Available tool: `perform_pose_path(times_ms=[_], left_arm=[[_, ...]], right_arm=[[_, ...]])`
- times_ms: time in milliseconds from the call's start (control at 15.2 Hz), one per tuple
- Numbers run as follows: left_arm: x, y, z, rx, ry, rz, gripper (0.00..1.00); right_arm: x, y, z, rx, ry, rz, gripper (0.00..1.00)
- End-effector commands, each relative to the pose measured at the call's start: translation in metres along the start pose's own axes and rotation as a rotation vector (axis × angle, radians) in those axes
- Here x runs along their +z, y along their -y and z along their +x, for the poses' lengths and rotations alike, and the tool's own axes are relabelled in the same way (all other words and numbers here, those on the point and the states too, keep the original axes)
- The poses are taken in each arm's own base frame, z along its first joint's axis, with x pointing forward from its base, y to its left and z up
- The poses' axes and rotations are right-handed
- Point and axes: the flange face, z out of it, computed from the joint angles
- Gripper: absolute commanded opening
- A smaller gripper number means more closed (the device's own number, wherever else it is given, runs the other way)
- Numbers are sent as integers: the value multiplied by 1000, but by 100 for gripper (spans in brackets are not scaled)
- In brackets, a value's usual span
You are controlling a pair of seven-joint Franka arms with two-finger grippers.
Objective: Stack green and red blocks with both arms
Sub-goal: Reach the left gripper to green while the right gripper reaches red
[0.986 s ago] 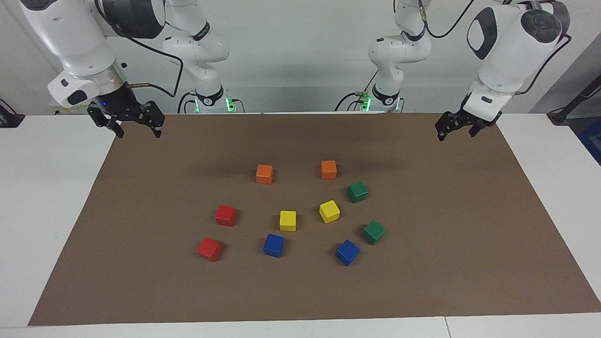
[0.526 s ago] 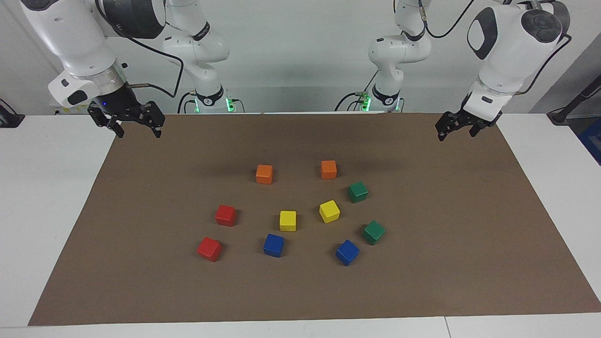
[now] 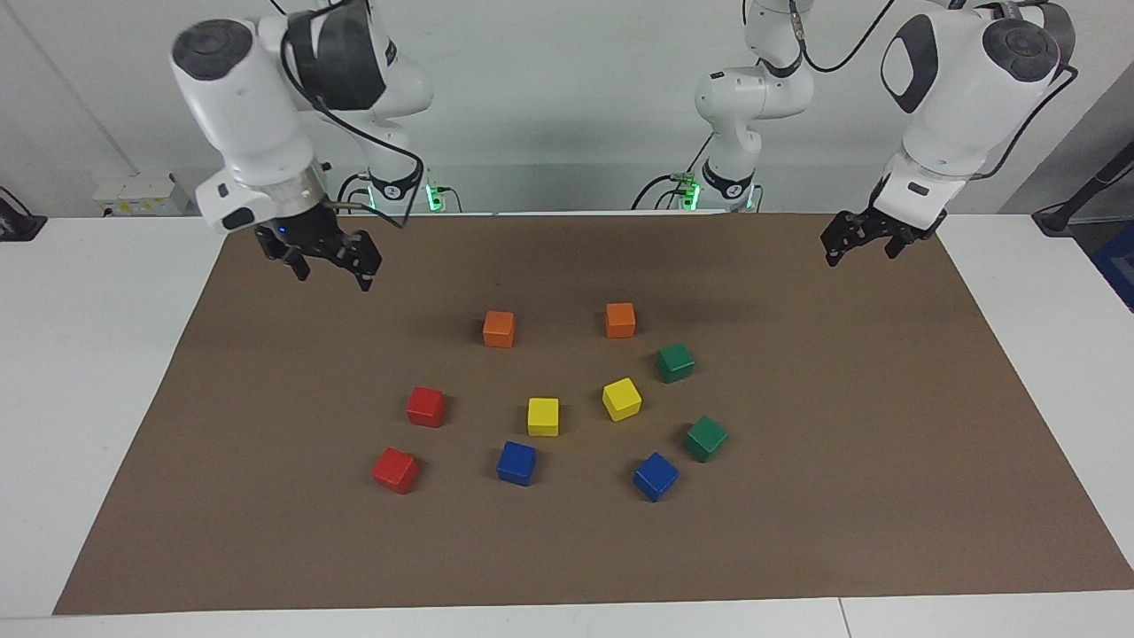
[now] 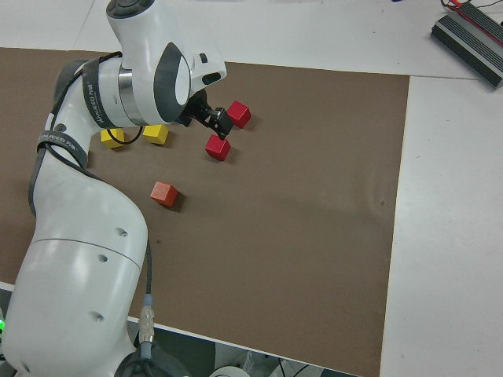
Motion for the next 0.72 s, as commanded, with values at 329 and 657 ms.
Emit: perform_pose_path(times_ms=[329,657], left_arm=[[58,-71,22,-176,-20,-41,100],[115,-181,27,-298,-55,-62,100]], right_arm=[[111,27,32,50,-6,18,100],[152,44,41,35,-28,22,100]])
